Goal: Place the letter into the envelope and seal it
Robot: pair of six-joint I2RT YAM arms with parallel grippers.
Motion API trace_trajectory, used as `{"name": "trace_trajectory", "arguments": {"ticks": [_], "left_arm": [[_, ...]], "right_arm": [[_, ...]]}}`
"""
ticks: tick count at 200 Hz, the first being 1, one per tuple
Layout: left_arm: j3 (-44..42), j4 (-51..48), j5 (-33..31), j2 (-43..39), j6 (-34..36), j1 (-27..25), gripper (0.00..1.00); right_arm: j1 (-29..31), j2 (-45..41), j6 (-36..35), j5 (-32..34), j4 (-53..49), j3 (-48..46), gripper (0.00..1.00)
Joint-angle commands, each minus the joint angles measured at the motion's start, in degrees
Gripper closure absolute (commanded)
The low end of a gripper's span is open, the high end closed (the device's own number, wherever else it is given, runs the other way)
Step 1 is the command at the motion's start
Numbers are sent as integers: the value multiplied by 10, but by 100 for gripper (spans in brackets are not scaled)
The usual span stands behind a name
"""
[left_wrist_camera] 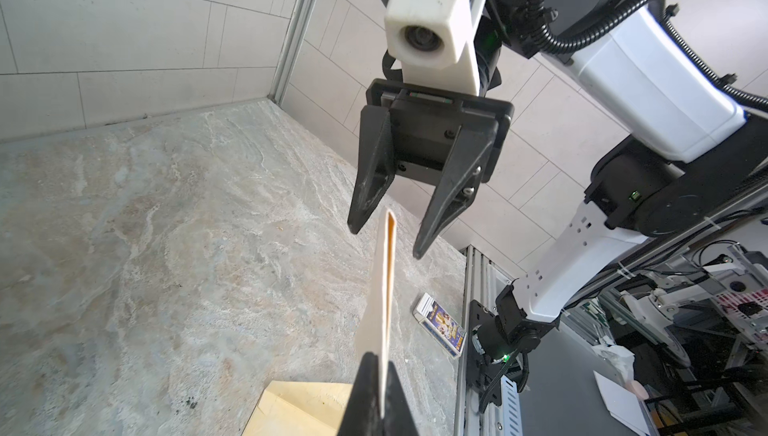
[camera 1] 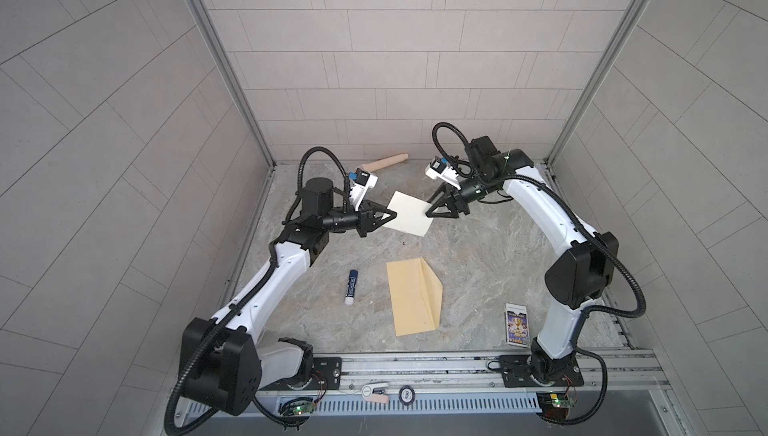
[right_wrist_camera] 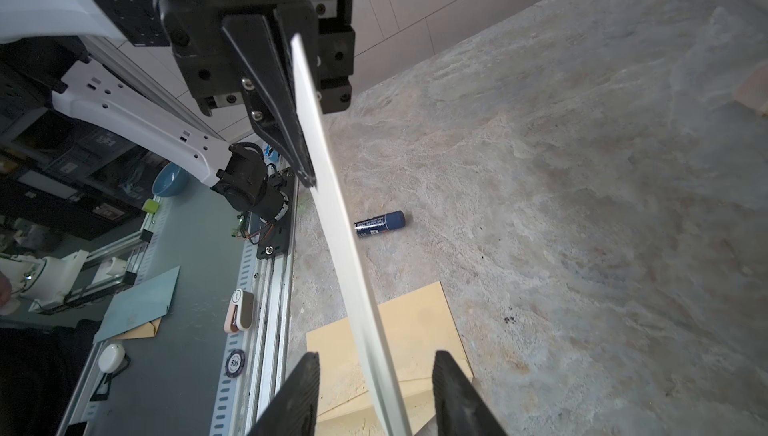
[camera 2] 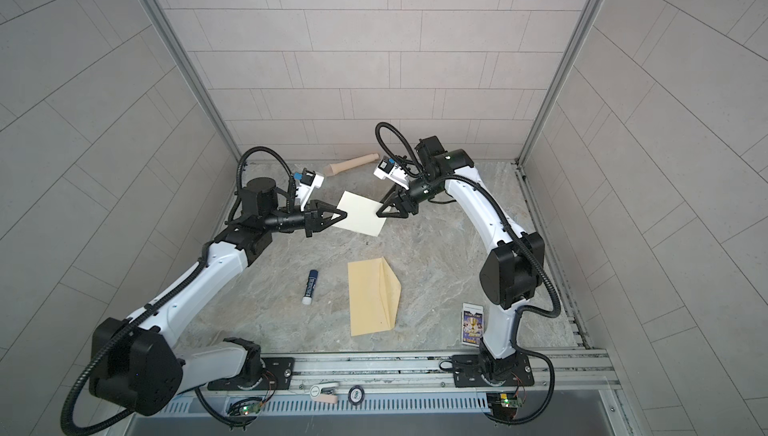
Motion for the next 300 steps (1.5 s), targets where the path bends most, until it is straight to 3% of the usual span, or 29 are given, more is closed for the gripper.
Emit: {"name": "trace_trajectory", "arguments": {"ticks": [1, 5, 39, 46, 67, 81, 91, 110, 146, 160, 173, 185, 194, 210, 267, 271, 274, 279, 300], "left_arm": [[-10, 44, 22, -14, -19, 0, 100], [-12, 44, 22, -15, -19, 0, 100], [-22, 41, 20, -23, -16, 0, 100], [-23, 39, 22, -25, -14, 0, 100], [-25, 35, 21, -28, -8, 0, 100], [-26, 36, 23, -28, -9, 0, 100], [-27, 36, 25, -27, -9, 0, 100], [-35, 58, 26, -24, -26, -1, 100], [-44, 108, 34, -17, -65, 0, 100], [-44, 107, 35, -18, -65, 0, 100], [-44, 98, 34, -23, -58, 0, 100], [-44, 92, 34, -26, -55, 0, 100], [-44, 86, 33, -27, -50, 1, 100], [-45, 82, 32, -26, -47, 0, 100], [-47, 69, 27, -24, -37, 0, 100], [-46, 70, 26, -24, -36, 0, 100], [-47, 69, 24, -24, -37, 0, 100], [-47, 69, 22, -24, -38, 0, 100], [-61, 103, -9, -30, -67, 0, 100]], "right_arm": [[15, 20, 9, -16, -10, 55, 92], [16, 27, 4, -18, -20, 64, 100], [24, 42, -24, -15, -57, 109, 100], [25, 41, -21, -11, -55, 110, 85], [36, 43, -14, -4, -37, 115, 61], [46, 49, 14, 3, -22, 125, 56], [51, 59, 21, 3, -18, 140, 61], [58, 86, 28, -9, -33, 193, 100], [77, 118, 54, -19, -29, 275, 100], [82, 120, 69, -22, -9, 278, 71], [88, 124, 73, -18, -2, 282, 62], [92, 128, 75, -18, 0, 288, 60], [93, 133, 75, -18, -4, 295, 64], [93, 143, 73, -26, -15, 312, 100], [94, 147, 98, -28, 2, 323, 100], [94, 148, 102, -25, 5, 323, 90], [94, 149, 107, -22, 7, 325, 78], [94, 149, 111, -16, 5, 327, 67], [81, 128, 175, 43, 2, 336, 50]]}}
